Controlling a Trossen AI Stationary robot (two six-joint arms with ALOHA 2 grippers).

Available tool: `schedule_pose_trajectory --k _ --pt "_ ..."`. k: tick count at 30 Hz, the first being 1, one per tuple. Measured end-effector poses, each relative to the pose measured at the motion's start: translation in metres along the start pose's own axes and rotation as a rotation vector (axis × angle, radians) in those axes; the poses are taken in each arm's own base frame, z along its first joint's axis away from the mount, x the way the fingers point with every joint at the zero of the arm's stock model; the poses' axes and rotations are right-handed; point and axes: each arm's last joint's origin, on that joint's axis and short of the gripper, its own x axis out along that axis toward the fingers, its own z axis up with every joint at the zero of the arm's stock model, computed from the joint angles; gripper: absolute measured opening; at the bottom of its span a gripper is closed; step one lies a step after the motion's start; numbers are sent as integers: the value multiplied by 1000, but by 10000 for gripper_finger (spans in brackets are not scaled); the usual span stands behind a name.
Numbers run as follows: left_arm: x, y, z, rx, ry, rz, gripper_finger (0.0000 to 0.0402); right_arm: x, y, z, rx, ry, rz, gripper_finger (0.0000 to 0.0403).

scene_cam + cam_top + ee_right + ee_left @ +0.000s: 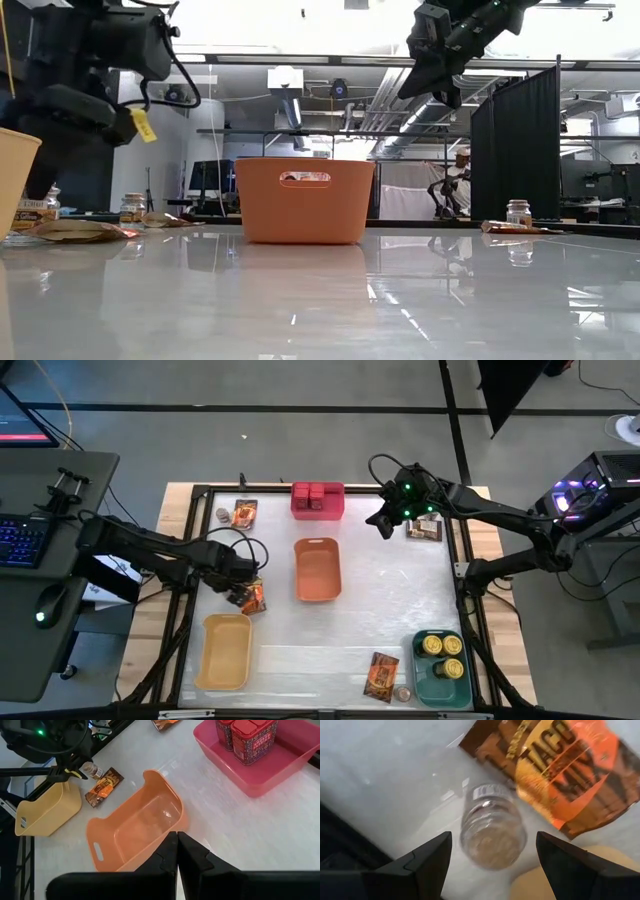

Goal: Sort spices by type
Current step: Put the middle left brown spice bottle into the orange bin

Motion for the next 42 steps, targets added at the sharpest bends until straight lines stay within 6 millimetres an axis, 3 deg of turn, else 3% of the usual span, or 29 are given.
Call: schedule_pose_trajectory --k 10,14,20,24,28,34,39,42 --pt "8 -1 2 -21 -25 -31 262 0 0 0 1 -1 0 0" --pt "8 -1 3 -21 -48 -24 226 0 0 0 0 -1 0 0" --pt "7 -1 2 -5 -45 -31 138 0 0 0 0 -1 0 0" --pt "3 0 2 11 -35 -45 137 0 0 0 0 -1 0 0" --pt "-22 2 3 50 -53 -90 137 0 0 0 1 -1 0 0" --pt "-90 7 20 145 -282 -199 137 -1 2 5 -6 -45 27 0" --pt "-139 -9 61 362 -566 -280 137 -2 6 13 -27 -116 95 0" --pt "-146 -31 94 517 -626 -237 137 -3 8 16 -33 -145 117 0"
